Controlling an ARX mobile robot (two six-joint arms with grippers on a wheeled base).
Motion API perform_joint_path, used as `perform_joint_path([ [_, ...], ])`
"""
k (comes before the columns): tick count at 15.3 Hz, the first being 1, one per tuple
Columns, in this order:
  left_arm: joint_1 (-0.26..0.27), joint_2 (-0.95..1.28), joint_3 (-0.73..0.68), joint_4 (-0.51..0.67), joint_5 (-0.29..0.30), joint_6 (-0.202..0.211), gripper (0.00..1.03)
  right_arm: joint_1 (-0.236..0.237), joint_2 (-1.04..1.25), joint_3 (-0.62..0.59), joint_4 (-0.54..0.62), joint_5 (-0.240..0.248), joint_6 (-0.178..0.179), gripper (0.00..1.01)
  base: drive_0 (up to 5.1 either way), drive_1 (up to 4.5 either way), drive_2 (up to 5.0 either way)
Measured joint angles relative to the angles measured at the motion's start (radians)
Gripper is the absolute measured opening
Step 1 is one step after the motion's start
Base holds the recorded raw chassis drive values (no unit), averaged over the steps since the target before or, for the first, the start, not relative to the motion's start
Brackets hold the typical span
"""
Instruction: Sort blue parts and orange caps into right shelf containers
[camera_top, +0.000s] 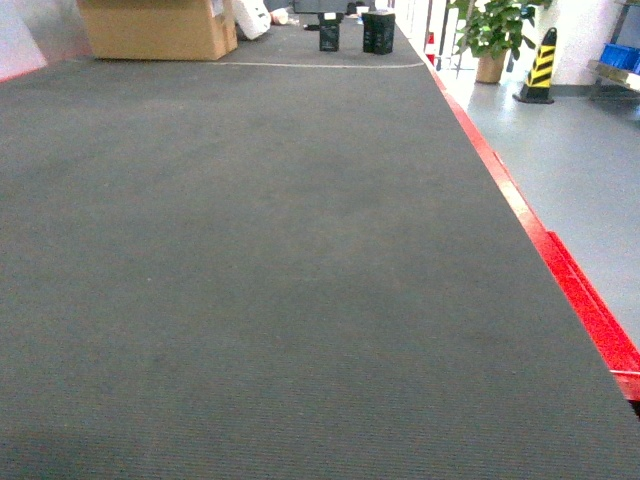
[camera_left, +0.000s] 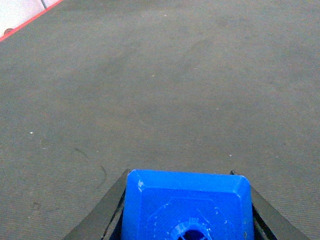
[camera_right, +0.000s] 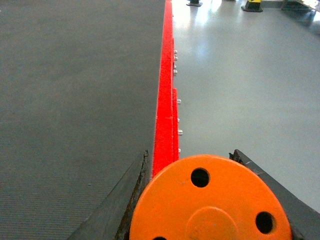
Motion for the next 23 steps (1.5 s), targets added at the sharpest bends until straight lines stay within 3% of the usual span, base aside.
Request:
perform_joint_path([
  [2,0.000,0.000,0.000,-0.001,0.000,0.000,0.45,0.000,0.000,0.000,-0.003,0.001,0.000,0.42,0.0,0.00,0.0],
  [23,-0.002,-0.001,0.000,-0.005,0.002,0.000,0.45,0.000,0.000,0.000,0.000,0.000,0.000,0.42,5.0,-2.73,-2.1],
])
